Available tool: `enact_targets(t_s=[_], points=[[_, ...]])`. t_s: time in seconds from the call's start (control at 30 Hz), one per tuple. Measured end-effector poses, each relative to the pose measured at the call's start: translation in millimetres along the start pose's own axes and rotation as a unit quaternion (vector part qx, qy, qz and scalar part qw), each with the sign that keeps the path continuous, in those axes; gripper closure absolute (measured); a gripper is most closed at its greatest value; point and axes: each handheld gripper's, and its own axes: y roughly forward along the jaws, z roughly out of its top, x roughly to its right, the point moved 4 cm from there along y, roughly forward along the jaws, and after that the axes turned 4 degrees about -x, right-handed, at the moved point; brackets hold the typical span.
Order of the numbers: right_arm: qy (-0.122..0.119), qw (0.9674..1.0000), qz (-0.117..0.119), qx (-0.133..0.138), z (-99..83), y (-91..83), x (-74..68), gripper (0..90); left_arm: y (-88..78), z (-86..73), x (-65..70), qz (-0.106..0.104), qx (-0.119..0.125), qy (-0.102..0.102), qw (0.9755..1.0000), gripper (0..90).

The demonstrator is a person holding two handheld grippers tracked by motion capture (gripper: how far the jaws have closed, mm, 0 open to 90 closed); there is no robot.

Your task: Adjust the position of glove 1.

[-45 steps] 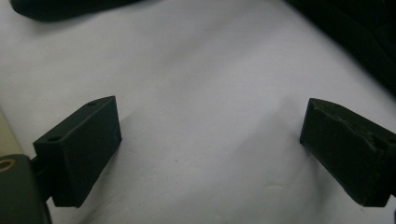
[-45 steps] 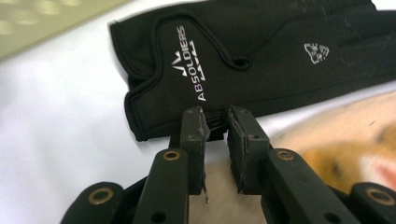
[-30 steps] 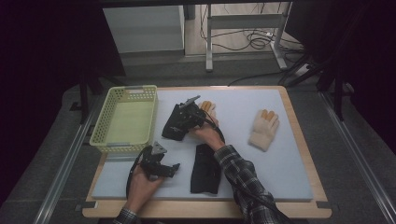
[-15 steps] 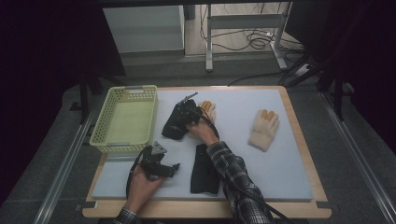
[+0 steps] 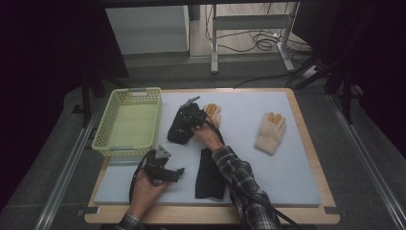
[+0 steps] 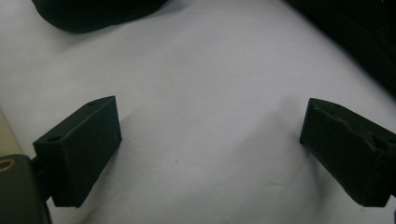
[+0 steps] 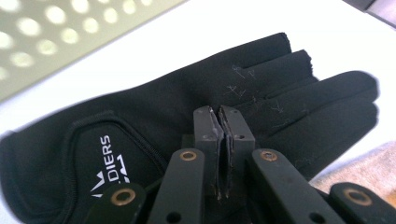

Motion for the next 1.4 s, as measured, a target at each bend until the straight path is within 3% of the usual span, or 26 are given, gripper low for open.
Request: enact_targets(t_s=[0.13, 0.4, 0.67, 0.83, 1.13, 1.4], points=[[-0.002, 0.9999, 0.009, 0.014, 2.5, -10.7, 0.0, 85.5, 0.1, 0.0, 0.0, 0.000, 0.001, 0.000, 1.0000, 5.5], [-0.025, 0.9978, 0.023, 0.058, 13.4, -54.8, -10.3, 85.5, 0.1, -0.1, 0.0, 0.000, 0.001, 0.000, 1.0000, 5.5], [-0.041, 0.9965, 0.027, 0.068, 14.7, -86.4, -18.0, 85.4, 0.1, -0.1, -0.1, 0.000, 0.001, 0.000, 1.0000, 5.5], [-0.056, 0.9959, 0.025, 0.067, 7.9, -103.5, -21.0, 85.4, 0.2, -0.1, -0.1, 0.000, 0.001, 0.001, 1.0000, 5.5], [-0.060, 0.9955, 0.034, 0.064, -15.6, -134.8, -28.5, 85.4, 0.0, -0.1, -0.3, 0.002, 0.001, 0.002, 1.0000, 5.5], [-0.055, 0.9960, 0.042, 0.056, -52.1, -163.1, -36.3, 85.3, 0.2, 0.1, 0.2, 0.001, 0.003, -0.001, 1.0000, 5.5]])
